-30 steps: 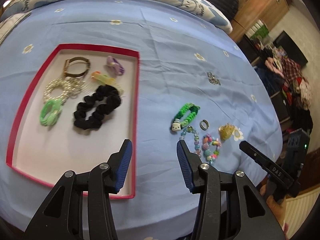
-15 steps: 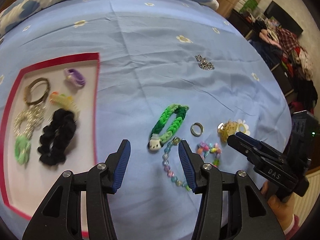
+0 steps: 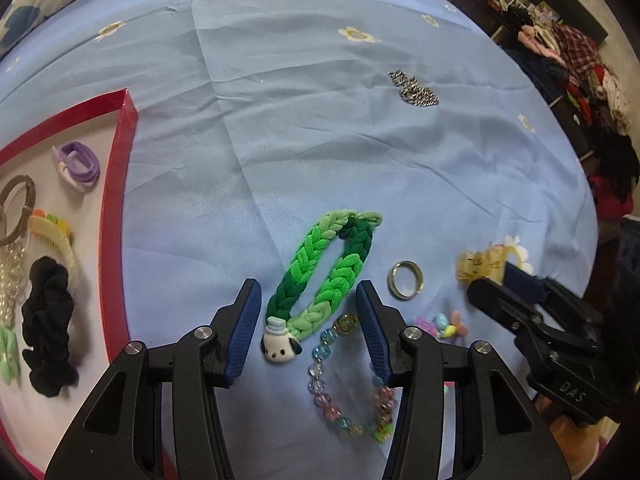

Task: Organize jewelry
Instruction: 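Grasp the green braided hair tie with the left gripper while the right grasps the yellow claw clip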

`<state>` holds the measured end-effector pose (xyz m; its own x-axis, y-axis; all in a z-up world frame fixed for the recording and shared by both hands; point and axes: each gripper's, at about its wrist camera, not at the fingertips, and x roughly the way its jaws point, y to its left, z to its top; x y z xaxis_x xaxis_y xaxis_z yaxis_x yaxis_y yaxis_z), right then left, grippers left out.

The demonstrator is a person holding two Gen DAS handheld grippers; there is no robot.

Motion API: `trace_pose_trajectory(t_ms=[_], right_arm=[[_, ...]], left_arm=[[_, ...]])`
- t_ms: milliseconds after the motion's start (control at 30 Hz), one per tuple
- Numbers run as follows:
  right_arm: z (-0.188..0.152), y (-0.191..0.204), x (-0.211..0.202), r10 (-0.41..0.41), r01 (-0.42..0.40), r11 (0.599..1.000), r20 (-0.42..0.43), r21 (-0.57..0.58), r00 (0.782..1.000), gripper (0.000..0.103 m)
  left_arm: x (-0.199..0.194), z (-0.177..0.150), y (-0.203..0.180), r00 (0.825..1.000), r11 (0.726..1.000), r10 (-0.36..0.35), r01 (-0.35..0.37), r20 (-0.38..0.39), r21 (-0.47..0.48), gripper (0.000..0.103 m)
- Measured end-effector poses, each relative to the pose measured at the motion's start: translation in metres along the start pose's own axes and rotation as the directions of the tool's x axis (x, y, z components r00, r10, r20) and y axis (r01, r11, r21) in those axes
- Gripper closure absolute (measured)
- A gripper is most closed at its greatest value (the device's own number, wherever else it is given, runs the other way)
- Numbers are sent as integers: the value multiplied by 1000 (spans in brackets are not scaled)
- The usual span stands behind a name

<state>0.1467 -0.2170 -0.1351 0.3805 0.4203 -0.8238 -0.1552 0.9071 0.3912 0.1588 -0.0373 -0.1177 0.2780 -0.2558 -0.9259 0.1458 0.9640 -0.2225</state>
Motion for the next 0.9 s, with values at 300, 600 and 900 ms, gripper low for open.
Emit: trace_pose_trajectory(t_ms=[300, 600, 900], right_arm=[[5, 0, -2, -19, 19, 999, 30, -27, 999, 59], [7, 18, -17, 38, -35, 998, 57, -52, 998, 59], [5, 56, -23, 116, -110, 988, 51, -109, 992, 59]], left_arm=[[-13, -2, 15, 998, 997, -54, 56, 34, -50, 83], [-57, -21, 25, 989, 989, -85, 98, 124, -107, 83], [-96, -49, 58, 977, 974, -64, 104, 201, -199, 83]])
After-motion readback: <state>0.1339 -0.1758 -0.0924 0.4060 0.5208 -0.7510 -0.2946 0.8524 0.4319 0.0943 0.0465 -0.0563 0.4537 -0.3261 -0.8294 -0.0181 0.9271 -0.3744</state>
